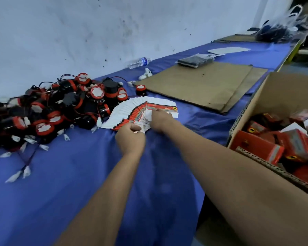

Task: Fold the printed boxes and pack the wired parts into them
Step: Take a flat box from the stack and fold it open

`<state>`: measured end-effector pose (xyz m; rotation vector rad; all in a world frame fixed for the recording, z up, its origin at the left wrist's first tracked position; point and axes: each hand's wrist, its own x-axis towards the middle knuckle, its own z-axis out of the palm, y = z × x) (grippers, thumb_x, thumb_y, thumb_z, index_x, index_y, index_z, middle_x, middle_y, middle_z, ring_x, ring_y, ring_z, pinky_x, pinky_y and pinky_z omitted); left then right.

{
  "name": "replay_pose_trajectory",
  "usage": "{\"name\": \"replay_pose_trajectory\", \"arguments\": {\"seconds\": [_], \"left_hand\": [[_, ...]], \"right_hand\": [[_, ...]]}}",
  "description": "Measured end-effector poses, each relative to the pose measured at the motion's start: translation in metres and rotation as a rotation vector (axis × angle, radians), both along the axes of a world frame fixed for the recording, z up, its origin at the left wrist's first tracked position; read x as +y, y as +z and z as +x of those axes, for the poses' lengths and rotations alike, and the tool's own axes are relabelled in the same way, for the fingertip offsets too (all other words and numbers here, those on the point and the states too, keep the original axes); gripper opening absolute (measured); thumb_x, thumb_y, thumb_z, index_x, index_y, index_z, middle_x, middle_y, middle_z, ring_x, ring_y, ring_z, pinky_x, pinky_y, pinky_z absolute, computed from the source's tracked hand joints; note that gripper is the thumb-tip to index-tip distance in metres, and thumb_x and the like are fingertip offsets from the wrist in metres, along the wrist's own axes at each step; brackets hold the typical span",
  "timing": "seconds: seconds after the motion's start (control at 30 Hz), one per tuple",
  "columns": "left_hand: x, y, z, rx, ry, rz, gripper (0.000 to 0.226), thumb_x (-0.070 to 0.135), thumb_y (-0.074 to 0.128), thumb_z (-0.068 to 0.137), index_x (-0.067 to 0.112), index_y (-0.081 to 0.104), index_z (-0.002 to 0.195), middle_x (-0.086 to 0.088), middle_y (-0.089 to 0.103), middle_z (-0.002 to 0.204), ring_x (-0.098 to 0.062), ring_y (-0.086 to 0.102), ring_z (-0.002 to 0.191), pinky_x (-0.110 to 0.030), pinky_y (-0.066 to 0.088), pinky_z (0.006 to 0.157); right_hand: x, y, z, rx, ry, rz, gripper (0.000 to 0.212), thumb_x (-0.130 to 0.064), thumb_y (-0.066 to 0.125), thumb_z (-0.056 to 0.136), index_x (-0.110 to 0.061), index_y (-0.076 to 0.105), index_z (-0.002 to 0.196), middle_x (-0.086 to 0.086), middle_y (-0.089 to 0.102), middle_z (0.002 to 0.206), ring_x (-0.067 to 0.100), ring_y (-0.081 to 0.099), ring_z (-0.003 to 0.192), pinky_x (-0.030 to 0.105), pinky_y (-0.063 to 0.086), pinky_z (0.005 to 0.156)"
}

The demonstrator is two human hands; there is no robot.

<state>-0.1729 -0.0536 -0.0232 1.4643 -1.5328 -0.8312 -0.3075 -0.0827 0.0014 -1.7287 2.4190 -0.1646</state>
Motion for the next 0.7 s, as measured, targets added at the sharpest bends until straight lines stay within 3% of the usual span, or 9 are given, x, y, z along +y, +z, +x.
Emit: {"name": "replay_pose_trajectory", "arguments": {"seconds": [0.1, 0.2, 0.27, 0.33, 0.43, 0.5, 0.6, 0.7], "left_hand": [[-0.005, -0.003, 0.004, 0.112, 0.041, 0.045, 0.028, -0.002, 0.056, 0.081, 0.019, 0.074, 0.089, 0.006, 0.071, 0.09, -0.018, 0.065, 0.087, -0.024, 0.045, 0.068], [-0.01, -0.003, 0.006, 0.305, 0.066, 0.123, 0.022, 0.0, 0.057, 0.088, 0.015, 0.073, 0.086, -0.007, 0.076, 0.095, -0.027, 0.074, 0.088, -0.036, 0.061, 0.08], [-0.01, 0.002, 0.011, 0.529, 0.048, 0.221, 0.011, 0.007, 0.06, 0.096, 0.009, 0.07, 0.091, -0.015, 0.074, 0.099, -0.026, 0.074, 0.08, -0.034, 0.063, 0.071], [-0.01, 0.015, 0.024, 0.823, -0.074, 0.403, 0.03, 0.031, 0.059, 0.103, 0.003, 0.069, 0.109, -0.018, 0.073, 0.102, -0.024, 0.073, 0.081, -0.029, 0.062, 0.064], [-0.014, 0.028, 0.066, 1.07, -0.362, 0.534, 0.074, 0.076, 0.049, 0.092, 0.006, 0.07, 0.108, -0.012, 0.073, 0.098, -0.028, 0.072, 0.094, -0.039, 0.059, 0.088], [-0.012, 0.03, 0.105, 1.172, -0.416, 0.451, 0.079, 0.081, 0.046, 0.089, 0.008, 0.063, 0.112, -0.009, 0.067, 0.102, -0.029, 0.067, 0.105, -0.042, 0.054, 0.1], [-0.002, 0.029, 0.168, 1.258, -0.415, 0.286, 0.071, 0.074, 0.048, 0.092, 0.008, 0.073, 0.1, -0.009, 0.072, 0.096, -0.026, 0.073, 0.095, -0.039, 0.06, 0.085], [0.01, 0.023, 0.224, 1.223, -0.349, 0.202, 0.068, 0.07, 0.057, 0.086, 0.008, 0.078, 0.105, -0.013, 0.069, 0.114, -0.032, 0.064, 0.121, -0.046, 0.047, 0.112]], "right_hand": [[0.001, -0.013, 0.008, 0.155, 0.037, -0.148, 0.026, -0.018, 0.056, 0.097, -0.011, 0.064, 0.121, 0.014, 0.067, 0.124, 0.033, 0.064, 0.114, 0.038, 0.051, 0.089], [0.015, -0.009, 0.015, 0.214, 0.025, -0.275, 0.022, -0.014, 0.053, 0.096, -0.009, 0.068, 0.11, 0.014, 0.071, 0.114, 0.034, 0.068, 0.104, 0.036, 0.052, 0.078], [0.028, -0.002, 0.023, 0.157, -0.023, -0.387, 0.021, -0.012, 0.053, 0.094, -0.012, 0.071, 0.106, 0.013, 0.073, 0.107, 0.034, 0.068, 0.098, 0.034, 0.05, 0.075], [0.041, 0.005, 0.041, 0.04, 0.02, -0.562, 0.026, -0.008, 0.055, 0.09, -0.014, 0.073, 0.107, 0.011, 0.074, 0.103, 0.035, 0.067, 0.094, 0.036, 0.051, 0.075], [0.065, 0.013, 0.089, -0.27, 0.332, -0.83, 0.031, 0.0, 0.057, 0.086, -0.009, 0.076, 0.108, 0.008, 0.077, 0.1, 0.032, 0.07, 0.093, 0.04, 0.054, 0.078], [0.073, 0.017, 0.125, -0.522, 0.533, -0.845, 0.027, 0.005, 0.06, 0.088, -0.005, 0.077, 0.108, 0.005, 0.078, 0.101, 0.021, 0.073, 0.094, 0.031, 0.055, 0.083], [0.074, 0.021, 0.173, -0.813, 0.693, -0.744, 0.017, -0.002, 0.066, 0.094, -0.001, 0.076, 0.107, 0.006, 0.077, 0.107, 0.015, 0.072, 0.101, 0.028, 0.055, 0.088], [0.069, 0.022, 0.218, -0.976, 0.797, -0.698, 0.029, -0.026, 0.056, 0.102, -0.006, 0.075, 0.11, 0.002, 0.076, 0.106, 0.014, 0.07, 0.1, 0.035, 0.056, 0.085]]}}
